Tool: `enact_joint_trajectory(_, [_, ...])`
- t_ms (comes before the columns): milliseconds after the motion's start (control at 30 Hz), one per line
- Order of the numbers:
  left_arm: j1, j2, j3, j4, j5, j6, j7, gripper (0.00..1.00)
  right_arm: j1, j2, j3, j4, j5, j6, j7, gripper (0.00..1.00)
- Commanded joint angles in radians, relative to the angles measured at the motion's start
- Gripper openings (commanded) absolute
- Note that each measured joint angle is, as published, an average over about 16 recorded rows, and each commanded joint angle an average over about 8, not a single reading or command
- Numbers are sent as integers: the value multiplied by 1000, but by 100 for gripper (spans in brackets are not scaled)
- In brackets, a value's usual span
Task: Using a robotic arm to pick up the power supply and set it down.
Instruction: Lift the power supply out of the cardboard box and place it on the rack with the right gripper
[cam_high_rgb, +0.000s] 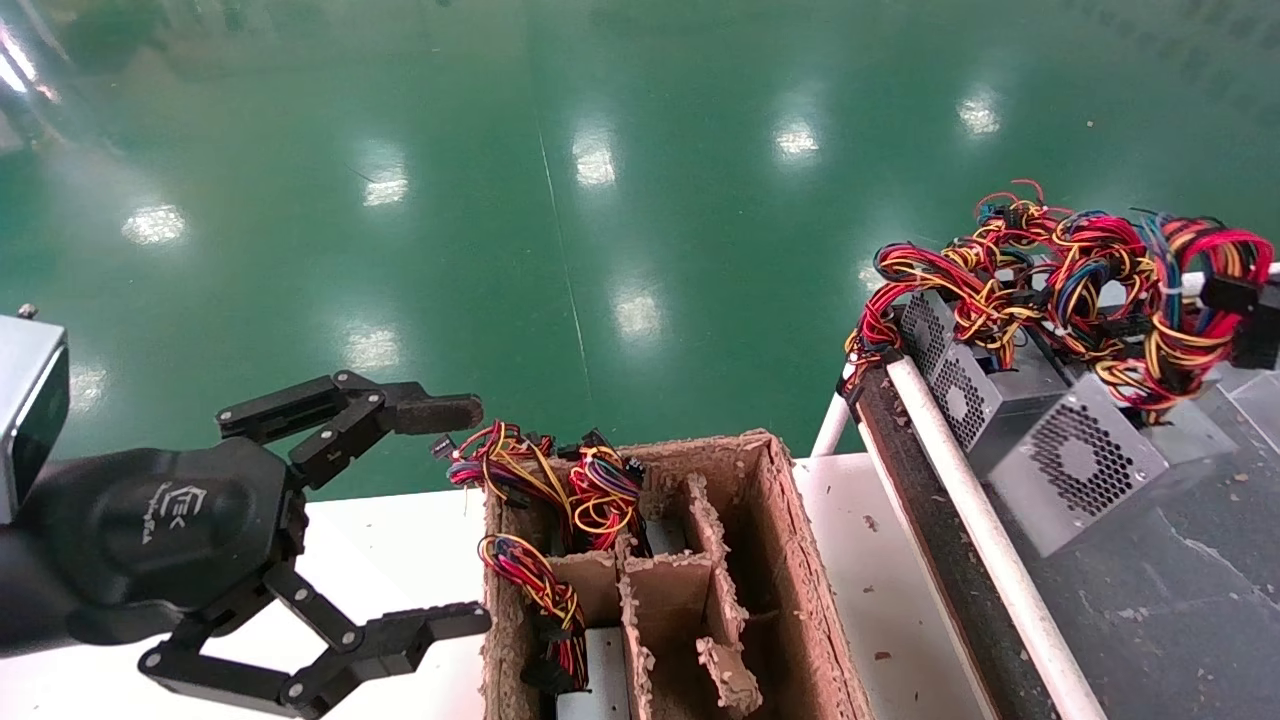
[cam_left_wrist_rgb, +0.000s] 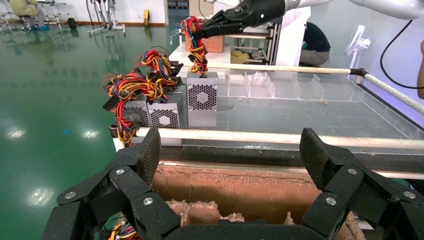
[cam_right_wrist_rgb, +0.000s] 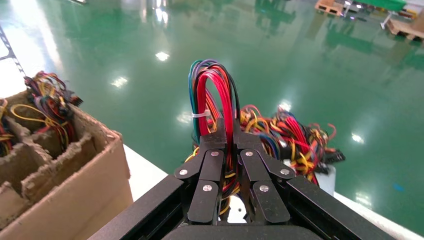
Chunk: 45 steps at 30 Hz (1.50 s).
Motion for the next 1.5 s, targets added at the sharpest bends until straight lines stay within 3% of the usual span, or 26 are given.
enact_joint_trajectory(33, [0, 0, 0, 0, 0, 0, 0, 100, -22, 4, 9, -4, -1, 10, -5, 0])
enact_joint_trajectory(267, [0, 0, 0, 0, 0, 0, 0, 100, -43, -27, -10, 10, -19, 43, 3, 0])
enact_joint_trajectory(300, [0, 0, 0, 0, 0, 0, 0, 100, -39, -34, -16, 13, -22, 47, 6, 4])
enact_joint_trajectory(533, [0, 0, 0, 0, 0, 0, 0, 100, 7, -67, -58, 33, -52, 70, 32, 91])
enact_joint_trajectory(567, [0, 0, 0, 0, 0, 0, 0, 100, 15, -69, -63, 34, -55, 71, 36, 100])
enact_joint_trajectory(967, [0, 0, 0, 0, 0, 0, 0, 100, 70, -68, -96, 35, -78, 59, 71, 100])
enact_joint_trajectory(1500, [0, 0, 0, 0, 0, 0, 0, 100, 115, -107, -112, 70, -46, -38, 13, 100])
